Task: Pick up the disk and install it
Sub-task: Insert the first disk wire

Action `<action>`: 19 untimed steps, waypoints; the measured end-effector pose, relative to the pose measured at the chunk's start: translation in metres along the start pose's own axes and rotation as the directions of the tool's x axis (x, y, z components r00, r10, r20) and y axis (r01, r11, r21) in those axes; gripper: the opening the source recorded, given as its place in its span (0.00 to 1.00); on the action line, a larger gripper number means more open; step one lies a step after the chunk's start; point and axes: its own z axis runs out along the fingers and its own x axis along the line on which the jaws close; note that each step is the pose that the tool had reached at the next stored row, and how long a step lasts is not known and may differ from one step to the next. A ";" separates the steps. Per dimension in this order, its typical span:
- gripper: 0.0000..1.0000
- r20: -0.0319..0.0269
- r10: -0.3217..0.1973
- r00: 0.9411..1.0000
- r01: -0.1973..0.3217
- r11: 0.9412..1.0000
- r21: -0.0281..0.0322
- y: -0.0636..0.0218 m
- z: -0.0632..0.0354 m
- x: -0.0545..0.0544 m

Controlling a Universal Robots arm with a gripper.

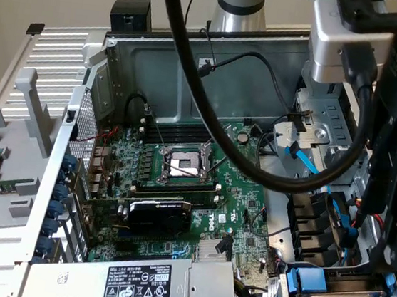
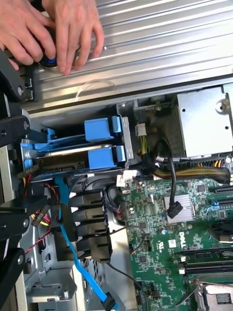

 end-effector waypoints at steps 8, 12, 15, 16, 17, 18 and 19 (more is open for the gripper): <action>0.55 0.015 -0.124 0.992 0.124 0.992 0.001 -0.0014 0.0006 0.000; 0.55 0.017 -0.143 0.990 0.143 0.990 -0.001 -0.0028 0.0014 0.001; 0.55 0.018 -0.147 0.989 0.148 0.989 -0.006 -0.0040 0.0025 0.005; 0.55 0.018 -0.148 0.989 0.148 0.989 -0.009 -0.0045 0.0030 0.007; 0.55 0.018 -0.148 0.989 0.149 0.989 -0.011 -0.0050 0.0035 0.009; 0.55 0.018 -0.149 0.989 0.149 0.989 -0.013 -0.0055 0.0042 0.011; 0.55 0.019 -0.149 0.989 0.150 0.989 -0.017 -0.0059 0.0049 0.013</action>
